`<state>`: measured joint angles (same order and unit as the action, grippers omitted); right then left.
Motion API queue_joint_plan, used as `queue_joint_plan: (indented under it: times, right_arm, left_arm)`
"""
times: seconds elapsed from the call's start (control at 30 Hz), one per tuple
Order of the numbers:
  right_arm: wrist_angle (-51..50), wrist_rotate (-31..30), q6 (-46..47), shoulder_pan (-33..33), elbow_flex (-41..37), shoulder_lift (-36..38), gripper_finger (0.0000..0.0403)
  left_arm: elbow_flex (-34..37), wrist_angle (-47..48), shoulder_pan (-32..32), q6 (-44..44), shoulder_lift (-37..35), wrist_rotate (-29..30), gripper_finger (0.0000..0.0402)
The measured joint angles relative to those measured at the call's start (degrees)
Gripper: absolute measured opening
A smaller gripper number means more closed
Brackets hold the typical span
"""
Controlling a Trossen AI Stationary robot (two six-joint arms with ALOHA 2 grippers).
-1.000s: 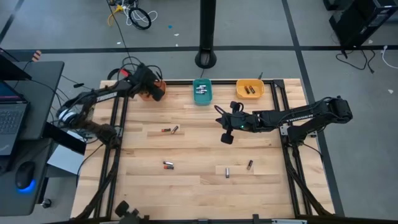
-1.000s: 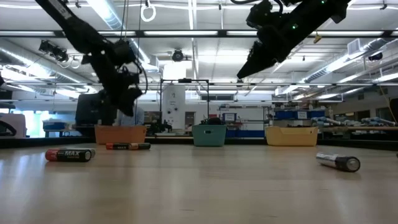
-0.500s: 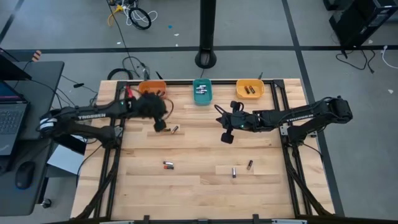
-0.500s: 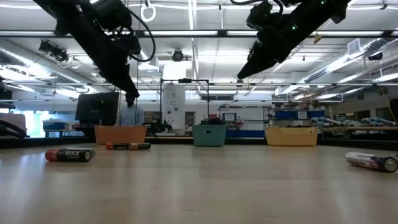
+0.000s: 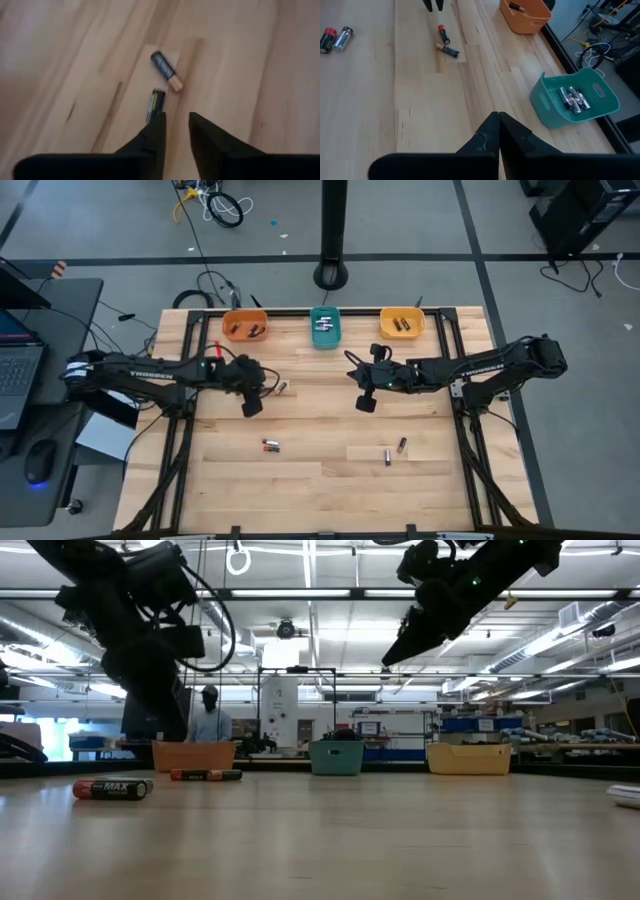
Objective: Sort batteries
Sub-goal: Put the red-black battery in the yellow bin
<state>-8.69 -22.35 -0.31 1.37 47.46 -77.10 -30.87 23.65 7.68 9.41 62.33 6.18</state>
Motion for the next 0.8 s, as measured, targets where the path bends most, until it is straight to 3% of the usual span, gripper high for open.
queue_joint_plan:
  times: [0.37,0.8]
  right_arm:
    - [-0.1,0.0,-0.34,0.0,0.0,0.02,0.0015]
    - [-0.12,0.0,-0.8,0.07,0.0,0.04,0.0015]
  left_arm:
    - [5.47,-7.04,0.15,1.57,2.7,1.48,0.0202]
    - [5.74,-12.15,1.33,-0.1,11.74,1.13,0.0211]
